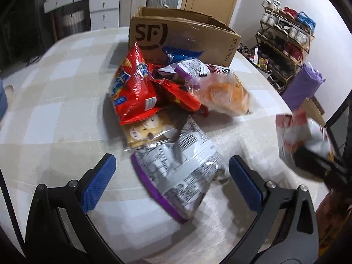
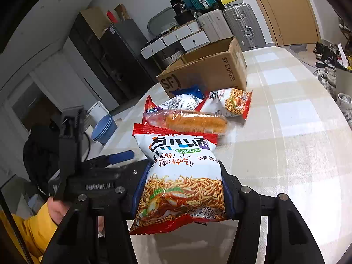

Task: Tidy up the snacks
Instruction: 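Grasp the silver-and-purple snack bag with the left gripper while the right holds the noodle bag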

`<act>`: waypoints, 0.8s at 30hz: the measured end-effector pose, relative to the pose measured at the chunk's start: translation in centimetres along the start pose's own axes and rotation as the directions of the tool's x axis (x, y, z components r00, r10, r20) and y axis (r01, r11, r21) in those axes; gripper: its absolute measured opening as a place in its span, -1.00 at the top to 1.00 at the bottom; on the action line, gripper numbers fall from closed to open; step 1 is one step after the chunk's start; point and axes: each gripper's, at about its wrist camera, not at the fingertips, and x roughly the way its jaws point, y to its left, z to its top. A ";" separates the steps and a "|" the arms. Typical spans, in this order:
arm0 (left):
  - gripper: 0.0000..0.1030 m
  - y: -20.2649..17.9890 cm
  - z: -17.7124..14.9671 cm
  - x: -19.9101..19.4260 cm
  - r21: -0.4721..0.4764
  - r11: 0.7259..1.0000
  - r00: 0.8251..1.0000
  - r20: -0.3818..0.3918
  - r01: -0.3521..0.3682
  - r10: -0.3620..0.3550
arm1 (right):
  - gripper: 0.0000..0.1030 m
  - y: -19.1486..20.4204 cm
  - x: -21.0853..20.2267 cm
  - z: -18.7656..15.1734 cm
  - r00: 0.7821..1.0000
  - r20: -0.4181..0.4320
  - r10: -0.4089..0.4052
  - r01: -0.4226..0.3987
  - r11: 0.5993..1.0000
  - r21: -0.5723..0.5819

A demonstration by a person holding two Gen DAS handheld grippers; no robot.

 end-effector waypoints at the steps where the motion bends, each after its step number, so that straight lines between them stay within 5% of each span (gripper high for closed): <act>1: -0.99 0.1 0.1 0.4 -0.020 1.000 1.000 -0.015 0.014 -0.014 | -0.12 -0.2 0.0 -0.3 1.000 -0.002 0.002 -0.002 1.000 0.000; 9: -0.89 -0.1 0.9 2.7 -0.109 0.991 0.993 -0.104 -0.074 0.063 | -0.12 -1.1 -1.2 -1.5 0.999 0.021 0.028 -0.028 1.000 -0.003; 11: -0.66 -0.4 0.9 2.7 -0.098 0.992 0.992 -0.102 -0.077 0.067 | -0.12 -1.3 -1.3 -1.6 0.999 0.021 0.033 -0.033 0.999 0.001; 20: -0.01 -0.6 -0.2 1.6 -0.033 0.997 0.995 -0.070 0.063 -0.066 | -0.12 -1.7 -1.3 -1.6 0.999 0.029 0.030 -0.030 1.000 0.009; 24: 0.08 -0.1 -0.9 0.8 -0.022 0.998 0.997 -0.057 0.059 -0.060 | -0.12 -1.3 -1.1 -1.6 1.000 0.023 0.019 -0.019 1.000 0.013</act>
